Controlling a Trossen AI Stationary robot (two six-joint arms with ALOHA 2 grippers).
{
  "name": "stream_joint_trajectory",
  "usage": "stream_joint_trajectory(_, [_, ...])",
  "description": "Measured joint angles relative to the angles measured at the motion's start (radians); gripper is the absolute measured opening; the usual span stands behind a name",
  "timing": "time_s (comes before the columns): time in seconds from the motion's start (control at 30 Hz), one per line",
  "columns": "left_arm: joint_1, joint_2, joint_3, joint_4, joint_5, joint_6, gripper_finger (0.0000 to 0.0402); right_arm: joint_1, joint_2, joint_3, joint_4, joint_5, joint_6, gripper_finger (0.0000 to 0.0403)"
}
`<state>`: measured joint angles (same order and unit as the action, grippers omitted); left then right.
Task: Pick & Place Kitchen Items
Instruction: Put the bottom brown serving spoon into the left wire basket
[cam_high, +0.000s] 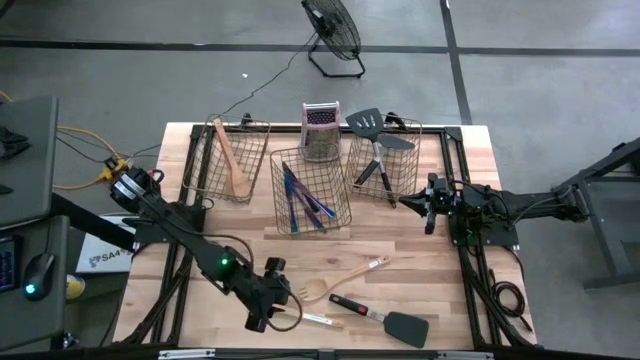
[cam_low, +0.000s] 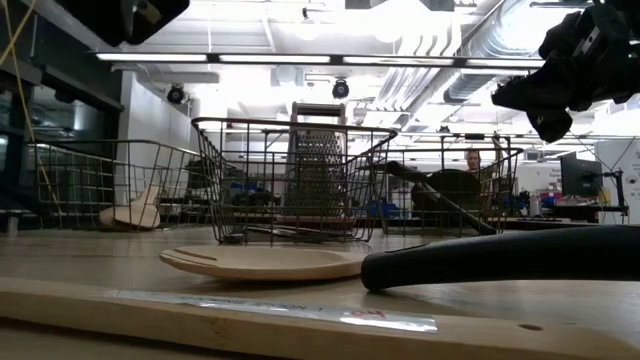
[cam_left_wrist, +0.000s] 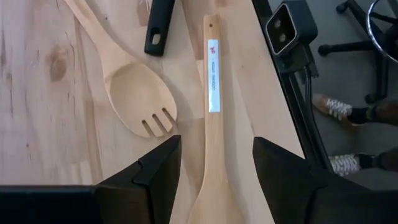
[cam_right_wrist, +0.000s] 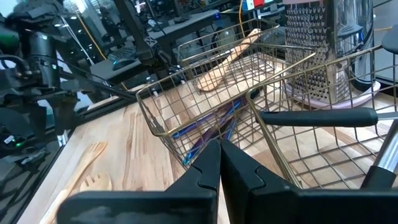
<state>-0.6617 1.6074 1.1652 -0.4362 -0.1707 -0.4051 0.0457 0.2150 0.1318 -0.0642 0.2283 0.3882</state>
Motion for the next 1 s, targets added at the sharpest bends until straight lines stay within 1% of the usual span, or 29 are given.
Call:
stream_joint_trajectory(0.23, [0.000, 0.061, 0.094, -0.056, 0.000, -0.003, 0.0196, 0.000, 0.000, 0.000, 0.000, 0.000, 0.000, 0.0002])
stream_joint_trajectory(0.33, [0.000, 0.091, 0.121, -0.071, 0.020, 0.003, 0.0196, 0.000, 0.000, 0.000, 0.000, 0.000, 0.000, 0.0002])
stream_joint_trajectory(0.5, [-0.006, 0.122, 0.139, -0.069, 0.030, 0.008, 0.0196, 0.000, 0.000, 0.000, 0.000, 0.000, 0.000, 0.0002])
stream_joint_trajectory(0.77, [-0.026, 0.133, 0.142, -0.088, 0.030, 0.008, 0.0196, 0.000, 0.000, 0.000, 0.000, 0.000, 0.000, 0.0002])
stream_joint_trajectory(1.0, [-0.035, 0.133, 0.142, -0.112, 0.000, 0.008, 0.0196, 0.000, 0.000, 0.000, 0.000, 0.000, 0.000, 0.0002])
